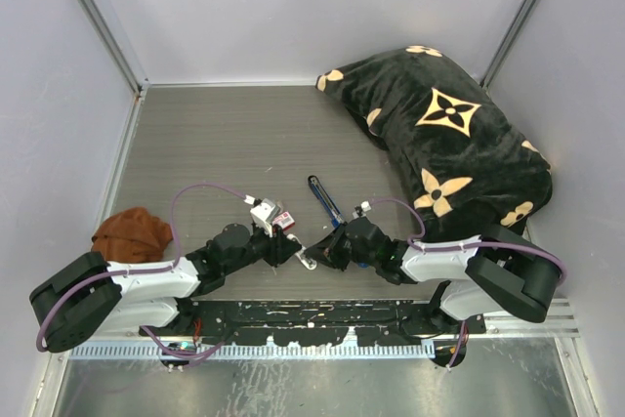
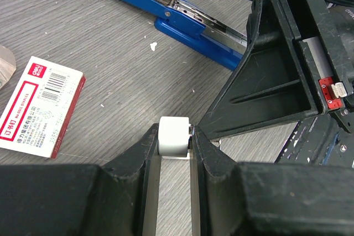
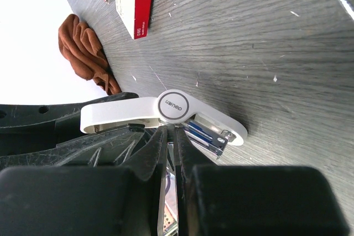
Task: Load the staples into the stapler
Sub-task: Install the staple into the stapler.
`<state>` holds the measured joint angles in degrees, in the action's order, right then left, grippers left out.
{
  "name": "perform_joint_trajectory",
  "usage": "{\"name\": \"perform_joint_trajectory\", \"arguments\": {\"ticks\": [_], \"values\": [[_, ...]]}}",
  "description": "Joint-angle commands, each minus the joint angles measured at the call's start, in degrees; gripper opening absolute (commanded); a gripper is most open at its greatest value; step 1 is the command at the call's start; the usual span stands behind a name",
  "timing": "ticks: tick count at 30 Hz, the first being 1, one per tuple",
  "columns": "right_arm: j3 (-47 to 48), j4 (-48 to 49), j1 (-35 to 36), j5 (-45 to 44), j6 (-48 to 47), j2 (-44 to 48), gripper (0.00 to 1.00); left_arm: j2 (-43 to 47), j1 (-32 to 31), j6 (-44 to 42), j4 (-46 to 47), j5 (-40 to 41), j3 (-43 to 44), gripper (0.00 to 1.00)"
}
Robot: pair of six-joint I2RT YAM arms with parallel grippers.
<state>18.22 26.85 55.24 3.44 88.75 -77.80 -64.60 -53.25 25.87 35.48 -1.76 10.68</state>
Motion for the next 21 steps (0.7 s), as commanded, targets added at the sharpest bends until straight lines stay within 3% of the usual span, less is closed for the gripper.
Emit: {"name": "perform_joint_trajectory", "arguments": {"ticks": [1,21], "values": [[0.4,-1.1,0.6,-2.2,0.8,1.8,0.09,1.5,-0.2,-0.7,4.0,0.7,0.2,0.0],[-1.8,-2.7,1.5,-3.4,2.8,3.1,0.09,1.0,-0.2,-0.5,4.2,1.3,0.0,0.0]]}}
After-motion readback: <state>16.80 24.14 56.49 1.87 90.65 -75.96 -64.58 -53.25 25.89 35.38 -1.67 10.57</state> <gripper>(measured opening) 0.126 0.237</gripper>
